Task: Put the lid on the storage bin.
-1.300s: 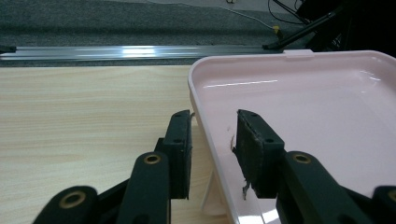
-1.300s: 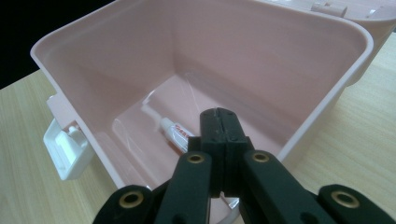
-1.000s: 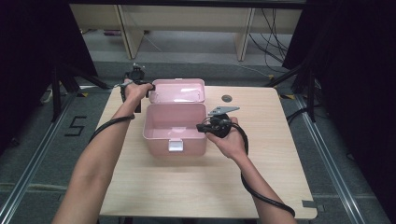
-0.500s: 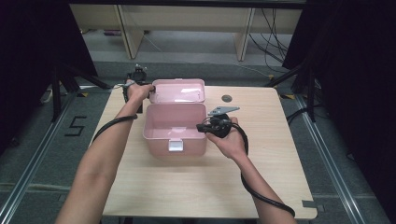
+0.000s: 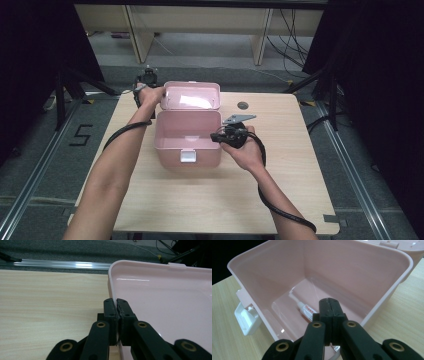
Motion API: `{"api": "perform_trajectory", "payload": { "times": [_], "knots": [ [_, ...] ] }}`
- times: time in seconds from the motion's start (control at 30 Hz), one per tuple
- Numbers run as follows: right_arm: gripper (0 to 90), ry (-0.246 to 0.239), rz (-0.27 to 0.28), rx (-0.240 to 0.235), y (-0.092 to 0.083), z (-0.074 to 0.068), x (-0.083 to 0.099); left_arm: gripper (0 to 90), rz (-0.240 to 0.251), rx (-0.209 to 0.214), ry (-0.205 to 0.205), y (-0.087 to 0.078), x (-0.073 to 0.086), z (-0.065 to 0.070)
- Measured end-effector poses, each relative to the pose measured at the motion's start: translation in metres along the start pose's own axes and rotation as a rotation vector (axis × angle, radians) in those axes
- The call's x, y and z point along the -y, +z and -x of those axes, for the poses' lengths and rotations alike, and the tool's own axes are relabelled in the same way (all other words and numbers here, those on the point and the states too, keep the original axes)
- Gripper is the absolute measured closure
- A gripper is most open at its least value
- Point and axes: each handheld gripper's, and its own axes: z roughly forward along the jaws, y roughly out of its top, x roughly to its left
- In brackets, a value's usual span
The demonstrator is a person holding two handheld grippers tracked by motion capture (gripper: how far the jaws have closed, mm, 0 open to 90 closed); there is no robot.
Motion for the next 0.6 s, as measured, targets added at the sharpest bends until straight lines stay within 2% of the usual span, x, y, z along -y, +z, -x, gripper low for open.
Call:
{"api": "perform_trajectory", "payload": {
  "times": [0.07, 0.13, 0.2, 0.27, 0.3, 0.33, 0.47, 0.6],
  "knots": [
    [90.0, -0.01, 0.005, -0.002, -0.001, 0.001, 0.001, 87.4, 0.02, 0.01, -0.013, -0.004, -0.001, 0.001],
    [90.0, 0.028, 0.017, 0.001, -0.001, -0.001, 0.002, 87.6, 0.038, 0.018, -0.014, -0.007, -0.002, 0.002],
    [90.0, 0.001, 0.012, 0.002, -0.001, 0.001, 0.002, 87.6, 0.052, 0.019, -0.008, -0.011, -0.003, 0.003],
    [90.0, 0.021, 0.008, 0.009, -0.002, -0.001, 0.003, 87.7, 0.069, 0.025, -0.004, -0.016, -0.005, 0.004],
    [90.0, 0.003, 0.013, 0.002, -0.002, 0.0, 0.003, 87.8, 0.074, 0.027, -0.007, -0.017, -0.005, 0.004],
    [90.0, 0.02, 0.009, 0.003, -0.002, -0.001, 0.003, 87.8, 0.083, 0.03, -0.006, -0.019, -0.005, 0.004],
    [90.0, 0.001, 0.02, 0.001, -0.001, 0.0, 0.003, 88.1, 0.11, 0.046, -0.007, -0.026, -0.005, 0.001],
    [90.0, 0.011, 0.011, 0.004, -0.001, -0.001, 0.002, 88.4, 0.134, 0.057, -0.011, -0.033, -0.005, 0.001]
  ]
}}
